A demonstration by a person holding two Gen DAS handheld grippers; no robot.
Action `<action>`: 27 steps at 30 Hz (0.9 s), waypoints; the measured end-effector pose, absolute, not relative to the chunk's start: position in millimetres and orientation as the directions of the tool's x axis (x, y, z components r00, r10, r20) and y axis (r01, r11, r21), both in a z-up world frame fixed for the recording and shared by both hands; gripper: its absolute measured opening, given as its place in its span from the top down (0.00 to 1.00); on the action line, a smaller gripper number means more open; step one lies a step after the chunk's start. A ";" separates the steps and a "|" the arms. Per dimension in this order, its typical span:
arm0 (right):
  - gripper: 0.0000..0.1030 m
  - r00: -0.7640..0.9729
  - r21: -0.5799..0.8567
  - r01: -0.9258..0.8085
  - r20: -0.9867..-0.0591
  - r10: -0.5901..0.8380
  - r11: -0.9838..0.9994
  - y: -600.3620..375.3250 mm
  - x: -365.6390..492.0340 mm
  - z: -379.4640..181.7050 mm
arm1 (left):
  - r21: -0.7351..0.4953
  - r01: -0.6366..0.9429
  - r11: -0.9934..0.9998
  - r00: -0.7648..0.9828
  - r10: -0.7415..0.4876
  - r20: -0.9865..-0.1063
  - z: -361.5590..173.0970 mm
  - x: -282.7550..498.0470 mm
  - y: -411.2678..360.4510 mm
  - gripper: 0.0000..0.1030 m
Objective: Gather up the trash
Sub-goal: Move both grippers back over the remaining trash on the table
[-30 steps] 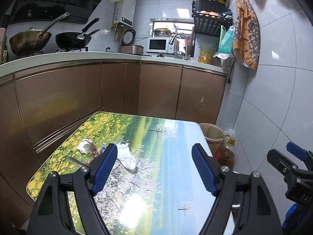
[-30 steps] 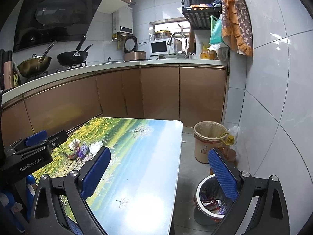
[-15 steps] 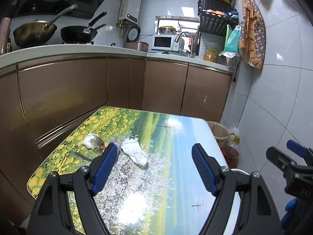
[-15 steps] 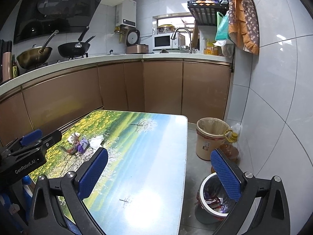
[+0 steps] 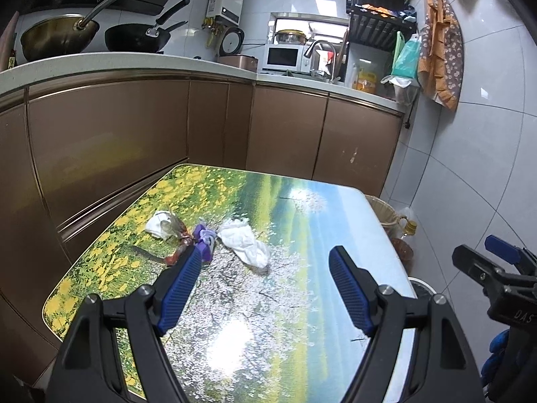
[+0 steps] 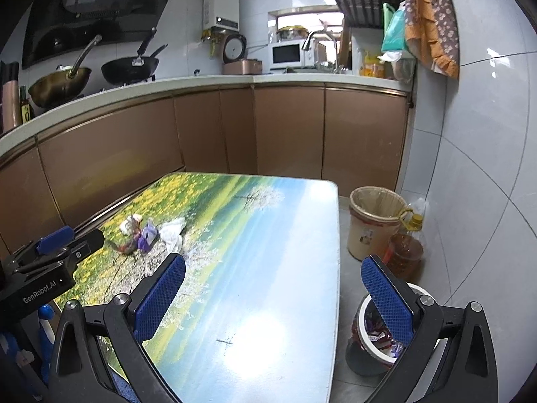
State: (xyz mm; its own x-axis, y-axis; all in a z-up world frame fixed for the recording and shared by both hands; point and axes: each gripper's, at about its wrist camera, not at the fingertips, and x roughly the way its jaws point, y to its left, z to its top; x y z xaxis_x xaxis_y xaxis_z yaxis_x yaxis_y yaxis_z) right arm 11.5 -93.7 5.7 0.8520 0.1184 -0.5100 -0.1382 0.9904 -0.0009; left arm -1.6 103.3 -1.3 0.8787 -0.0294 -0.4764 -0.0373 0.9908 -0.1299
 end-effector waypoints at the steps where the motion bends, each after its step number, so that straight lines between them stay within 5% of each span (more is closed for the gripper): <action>1: 0.00 0.848 -0.006 -0.145 -0.516 0.121 0.989 -90.4 13.0 4.1 | -0.134 -0.039 0.990 0.875 -0.031 -0.484 -3.7 0.0 106.3 0.25; 27: 0.01 0.712 -0.039 -0.321 -0.669 0.214 0.946 -12.0 83.2 -56.4 | -0.150 -0.115 0.982 0.779 -0.005 -0.627 -76.0 60.2 162.1 0.25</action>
State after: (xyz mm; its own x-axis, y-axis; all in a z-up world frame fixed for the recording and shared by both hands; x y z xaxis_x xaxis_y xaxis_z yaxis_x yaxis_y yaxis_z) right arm 83.2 -12.0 -56.4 0.7116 0.2136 -0.6693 -0.3210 0.9463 -0.0392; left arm 60.2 162.1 -76.0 0.7789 -0.0047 -0.6271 -0.1149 0.9820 -0.1501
